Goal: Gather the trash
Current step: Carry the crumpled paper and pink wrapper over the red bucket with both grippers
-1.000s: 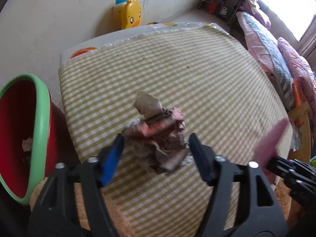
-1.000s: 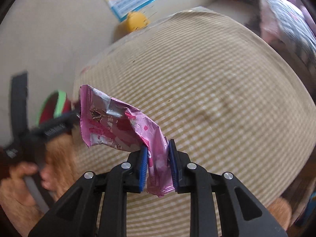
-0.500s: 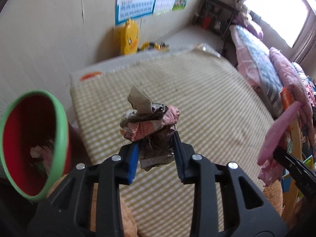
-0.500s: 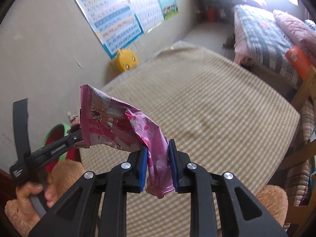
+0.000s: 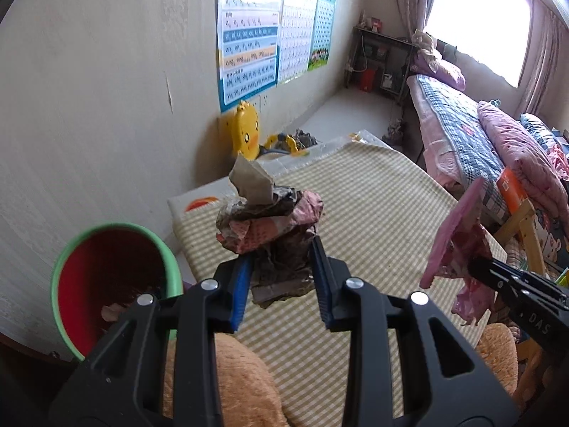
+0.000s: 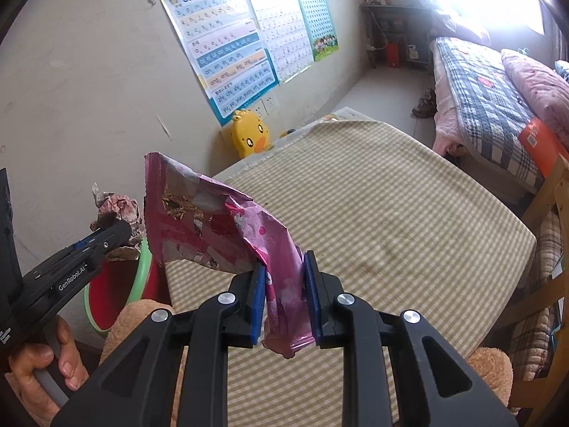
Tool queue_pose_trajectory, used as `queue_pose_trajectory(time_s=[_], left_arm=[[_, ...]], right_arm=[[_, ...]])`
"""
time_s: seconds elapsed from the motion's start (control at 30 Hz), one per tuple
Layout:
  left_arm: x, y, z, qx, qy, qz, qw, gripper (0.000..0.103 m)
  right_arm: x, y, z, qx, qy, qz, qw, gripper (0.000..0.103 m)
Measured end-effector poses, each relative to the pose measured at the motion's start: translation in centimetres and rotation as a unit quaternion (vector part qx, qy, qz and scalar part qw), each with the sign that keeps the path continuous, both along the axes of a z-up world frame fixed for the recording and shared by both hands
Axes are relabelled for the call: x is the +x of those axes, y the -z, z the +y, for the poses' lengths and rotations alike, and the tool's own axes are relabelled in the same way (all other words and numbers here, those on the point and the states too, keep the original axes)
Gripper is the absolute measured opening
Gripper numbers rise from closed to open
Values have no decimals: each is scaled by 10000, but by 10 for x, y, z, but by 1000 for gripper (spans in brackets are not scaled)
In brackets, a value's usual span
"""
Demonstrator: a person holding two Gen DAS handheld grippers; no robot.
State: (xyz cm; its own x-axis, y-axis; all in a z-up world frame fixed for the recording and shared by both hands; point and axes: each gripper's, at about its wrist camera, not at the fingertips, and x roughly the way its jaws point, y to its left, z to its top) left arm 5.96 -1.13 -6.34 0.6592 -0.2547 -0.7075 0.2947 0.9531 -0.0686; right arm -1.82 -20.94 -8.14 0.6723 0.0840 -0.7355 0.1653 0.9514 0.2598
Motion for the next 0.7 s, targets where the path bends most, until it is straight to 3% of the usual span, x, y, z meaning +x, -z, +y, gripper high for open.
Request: queue_pose_trajectory(time_s=[0.7], left_arm=[[-4,-5,43,-50,-372,-223,9990,31]], right_arm=[[20,-12,46,-168,-397,-92,9990,20]])
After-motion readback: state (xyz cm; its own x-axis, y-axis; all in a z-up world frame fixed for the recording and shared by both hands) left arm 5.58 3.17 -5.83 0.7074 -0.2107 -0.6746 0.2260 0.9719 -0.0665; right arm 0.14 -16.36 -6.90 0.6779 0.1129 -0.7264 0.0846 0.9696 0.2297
